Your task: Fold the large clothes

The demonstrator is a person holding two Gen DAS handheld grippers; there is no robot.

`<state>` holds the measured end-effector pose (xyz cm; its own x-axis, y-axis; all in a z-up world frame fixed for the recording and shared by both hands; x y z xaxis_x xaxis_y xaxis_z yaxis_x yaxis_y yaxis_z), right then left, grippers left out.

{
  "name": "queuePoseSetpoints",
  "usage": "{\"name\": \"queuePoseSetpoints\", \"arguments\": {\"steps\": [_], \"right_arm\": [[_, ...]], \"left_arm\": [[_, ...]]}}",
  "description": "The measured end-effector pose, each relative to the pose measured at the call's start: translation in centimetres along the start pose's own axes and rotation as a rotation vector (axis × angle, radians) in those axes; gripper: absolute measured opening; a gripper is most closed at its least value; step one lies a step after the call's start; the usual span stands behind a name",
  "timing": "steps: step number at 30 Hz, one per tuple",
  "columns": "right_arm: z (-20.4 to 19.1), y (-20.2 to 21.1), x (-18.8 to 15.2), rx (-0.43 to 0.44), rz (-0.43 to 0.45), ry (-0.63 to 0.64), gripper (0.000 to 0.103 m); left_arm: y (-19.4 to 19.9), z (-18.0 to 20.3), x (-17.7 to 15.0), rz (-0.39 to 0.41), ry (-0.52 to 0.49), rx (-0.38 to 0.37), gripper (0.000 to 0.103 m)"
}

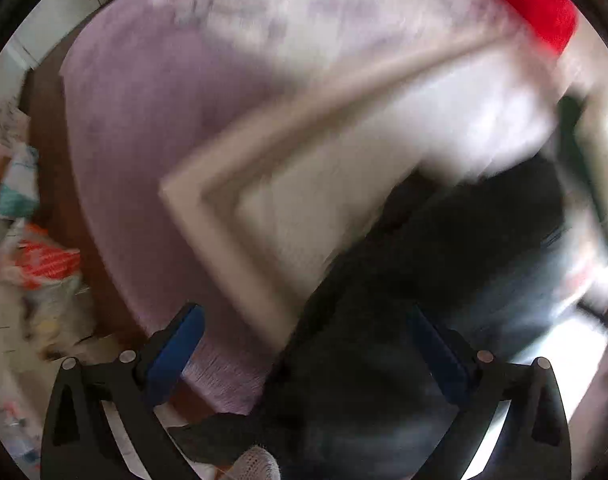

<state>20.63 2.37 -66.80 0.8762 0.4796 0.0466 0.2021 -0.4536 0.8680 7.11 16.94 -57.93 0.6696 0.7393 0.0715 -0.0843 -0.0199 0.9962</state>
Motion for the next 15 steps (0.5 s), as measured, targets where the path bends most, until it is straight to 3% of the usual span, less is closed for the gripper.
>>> {"name": "queuePoseSetpoints", "arguments": {"steps": [3, 5, 8, 9, 10, 13, 15], "right_arm": [[2.6, -3.5, 1.4, 0.065, -0.102, 0.007, 0.092], [4.0, -5.6, 2.3, 0.142, -0.156, 0.03, 0.103], [5.2, -9.5, 1.7, 0.361, -0.293, -0.011, 0.103], [5.4, -10.1, 1.7, 0.433, -0.287, -0.026, 0.103], [5.8, -10.0, 2.0, 0.448, -0.263, -0.023, 0.101], [6.5, -8.4, 1.4, 0.378, -0.173, -0.11, 0.075], [7.2, -6.5, -0.1, 0.326, -0.073, -0.232, 0.072]], "left_arm": [[-3.5, -1.8, -1.9, -0.082, 0.116, -0.068, 0.103], [-3.5, -2.5, -1.5, -0.087, 0.169, -0.106, 0.103], [-2.7, -2.6, -0.1, -0.061, 0.166, -0.086, 0.103], [-2.3, -2.5, 0.5, -0.05, 0.161, -0.082, 0.103], [-1.7, -2.5, 1.0, -0.033, 0.155, -0.077, 0.103], [1.5, -2.3, 3.1, 0.06, 0.13, -0.046, 0.103], [4.0, -2.0, 4.3, 0.12, 0.114, -0.035, 0.103]]}}
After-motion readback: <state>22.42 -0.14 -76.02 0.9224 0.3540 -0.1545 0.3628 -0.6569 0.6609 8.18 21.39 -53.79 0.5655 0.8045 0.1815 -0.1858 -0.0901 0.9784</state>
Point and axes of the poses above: each gripper's, at about its wrist camera, not at the fingertips, and y roughly against the way its jaws point, z to its right, x to its top, the point moved 5 cm from there along -y, roughly the way its jaws point, and after that the axes turned 6 degrees about y, right-handed, at the moved point
